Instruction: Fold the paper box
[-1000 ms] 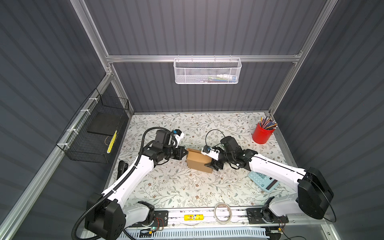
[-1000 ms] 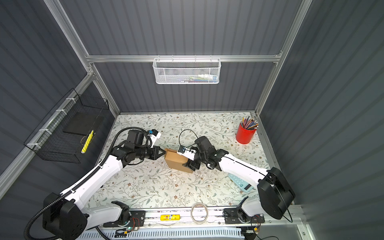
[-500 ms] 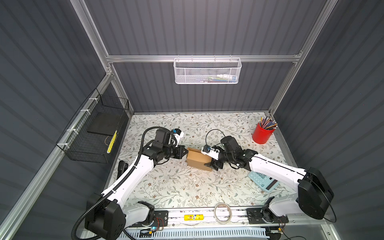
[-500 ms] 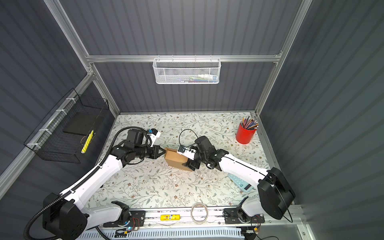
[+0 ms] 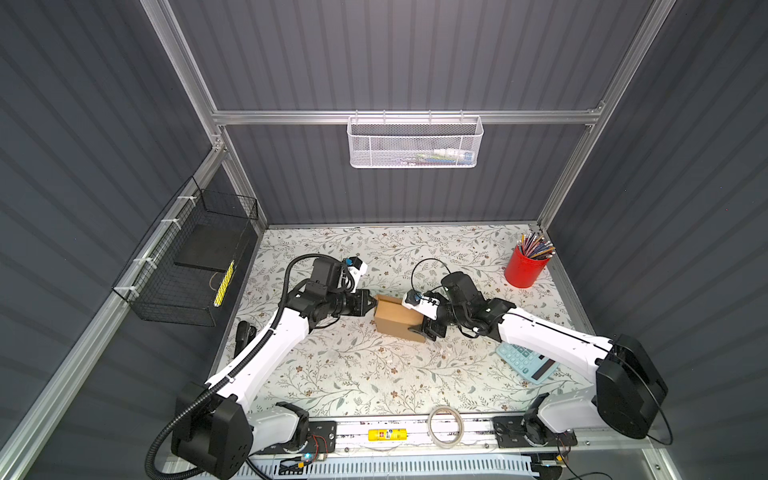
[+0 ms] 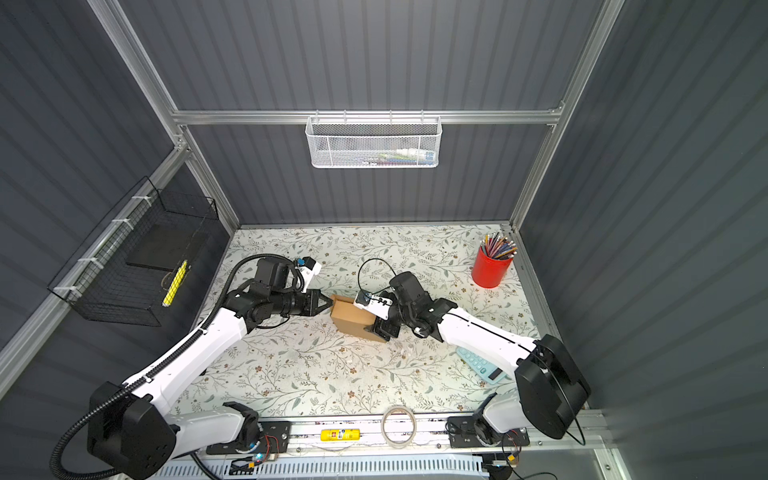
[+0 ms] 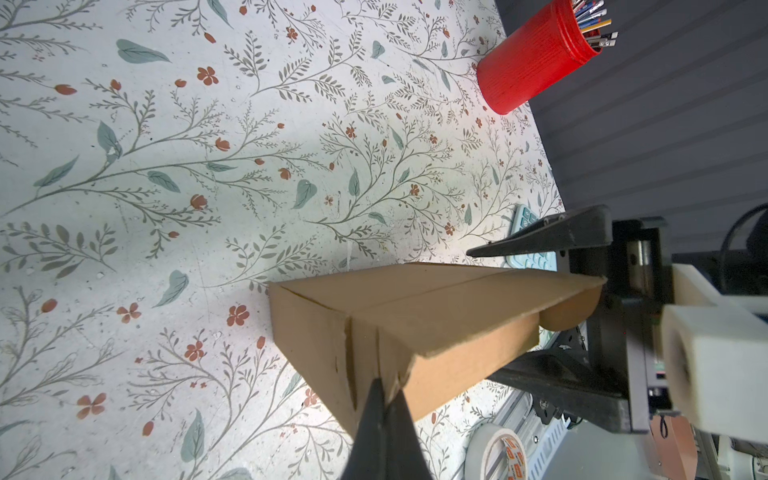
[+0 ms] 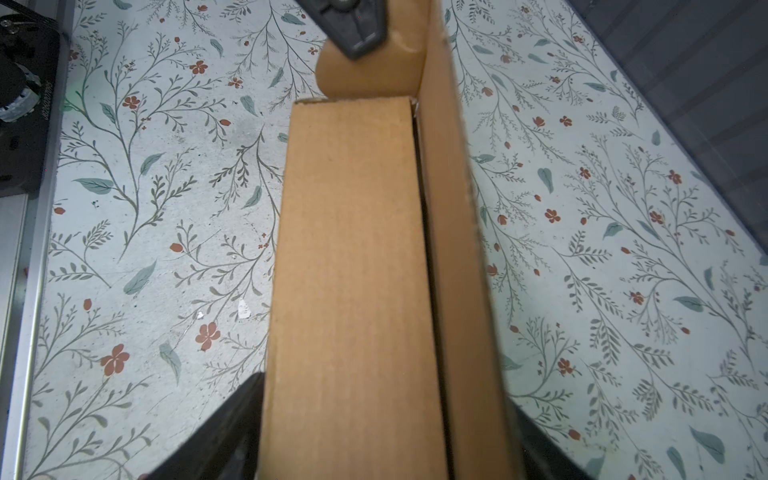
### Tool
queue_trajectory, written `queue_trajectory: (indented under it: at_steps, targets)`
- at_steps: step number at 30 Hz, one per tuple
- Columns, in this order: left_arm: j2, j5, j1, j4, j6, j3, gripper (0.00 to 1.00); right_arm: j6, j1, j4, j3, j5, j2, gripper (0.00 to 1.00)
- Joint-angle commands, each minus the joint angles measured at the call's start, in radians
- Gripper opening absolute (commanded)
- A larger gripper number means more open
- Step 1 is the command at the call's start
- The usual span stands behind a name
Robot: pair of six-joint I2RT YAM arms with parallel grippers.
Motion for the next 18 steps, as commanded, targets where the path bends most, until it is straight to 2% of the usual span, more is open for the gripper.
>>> queue_trajectory:
  at_steps: [1,18]
  targets:
    - [0.01,0.045,-0.009,0.025,-0.032,0.037,0.0,-0.003,-0.001,-0.005,0.004,-0.012,0.006,0.77]
    - [0.036,0.038,-0.009,0.051,-0.077,0.014,0.0,-0.003,-0.001,-0.012,0.008,-0.015,0.02,0.76]
